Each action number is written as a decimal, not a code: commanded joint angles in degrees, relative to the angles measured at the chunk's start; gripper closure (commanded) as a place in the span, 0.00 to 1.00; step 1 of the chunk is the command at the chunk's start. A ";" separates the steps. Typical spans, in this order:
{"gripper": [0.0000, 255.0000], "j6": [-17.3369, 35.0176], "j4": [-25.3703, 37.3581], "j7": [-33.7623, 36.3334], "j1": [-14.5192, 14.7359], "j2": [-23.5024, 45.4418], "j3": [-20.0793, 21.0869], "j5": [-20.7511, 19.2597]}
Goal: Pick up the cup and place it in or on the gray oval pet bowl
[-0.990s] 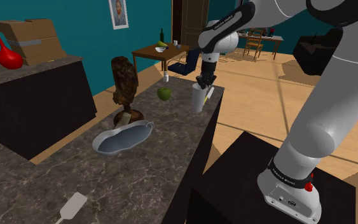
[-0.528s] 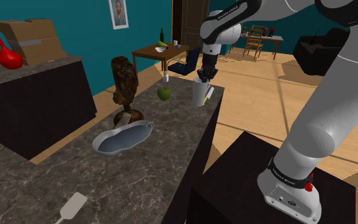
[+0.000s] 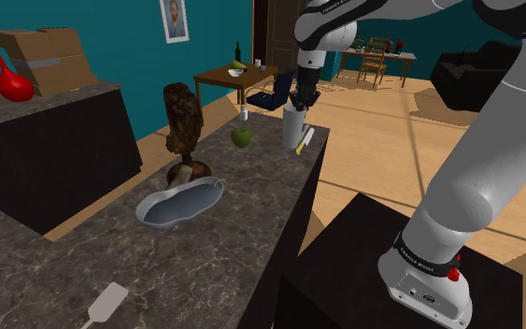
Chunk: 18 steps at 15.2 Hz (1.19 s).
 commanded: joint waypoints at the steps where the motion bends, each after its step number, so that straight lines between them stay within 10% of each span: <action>1: 1.00 -0.34 0.27 2.15 1.02 -0.21 1.15 0.12; 18: 1.00 -3.52 13.25 24.08 11.89 7.77 12.47 1.60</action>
